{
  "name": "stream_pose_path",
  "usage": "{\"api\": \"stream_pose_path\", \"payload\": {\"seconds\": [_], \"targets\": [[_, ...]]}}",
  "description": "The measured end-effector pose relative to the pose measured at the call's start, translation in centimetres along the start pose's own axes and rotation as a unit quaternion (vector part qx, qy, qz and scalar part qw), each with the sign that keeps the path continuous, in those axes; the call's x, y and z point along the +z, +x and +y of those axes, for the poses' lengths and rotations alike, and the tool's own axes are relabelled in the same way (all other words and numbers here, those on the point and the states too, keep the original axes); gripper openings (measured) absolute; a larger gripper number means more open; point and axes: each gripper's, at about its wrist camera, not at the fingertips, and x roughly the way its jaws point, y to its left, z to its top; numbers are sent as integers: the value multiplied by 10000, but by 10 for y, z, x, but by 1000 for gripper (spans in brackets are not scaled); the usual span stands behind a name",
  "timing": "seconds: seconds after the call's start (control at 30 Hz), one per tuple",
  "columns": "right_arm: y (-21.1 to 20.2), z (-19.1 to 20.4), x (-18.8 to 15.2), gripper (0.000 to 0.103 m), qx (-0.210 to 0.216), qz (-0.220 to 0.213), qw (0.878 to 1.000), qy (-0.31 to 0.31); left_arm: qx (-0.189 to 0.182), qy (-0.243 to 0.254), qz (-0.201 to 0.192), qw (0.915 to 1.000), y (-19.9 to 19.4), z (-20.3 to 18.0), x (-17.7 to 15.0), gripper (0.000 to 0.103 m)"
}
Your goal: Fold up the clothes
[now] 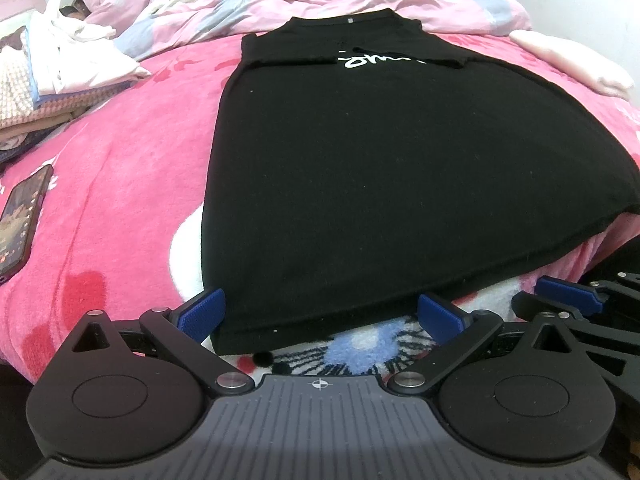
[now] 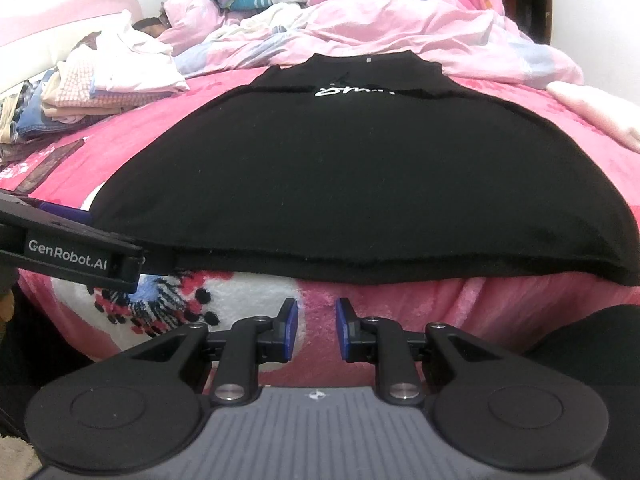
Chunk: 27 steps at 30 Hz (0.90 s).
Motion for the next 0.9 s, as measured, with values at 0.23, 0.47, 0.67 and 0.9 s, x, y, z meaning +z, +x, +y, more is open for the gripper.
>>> {"api": "stream_pose_path", "payload": {"seconds": [0.23, 0.47, 0.67, 0.9], "targets": [[0, -4, 1, 23, 135, 48, 9997, 176, -72, 69, -113, 9999, -3, 1, -4, 103], [2, -9, 4, 24, 324, 130, 9985, 423, -178, 55, -412, 9990, -19, 10, -11, 103], [1, -9, 10, 24, 591, 155, 9964, 595, -250, -145, -770, 9966, -30, 26, -20, 103], [-3, -4, 18, 24, 913, -1, 9936, 664, -145, -300, -1177, 9925, -40, 36, -26, 103]]}}
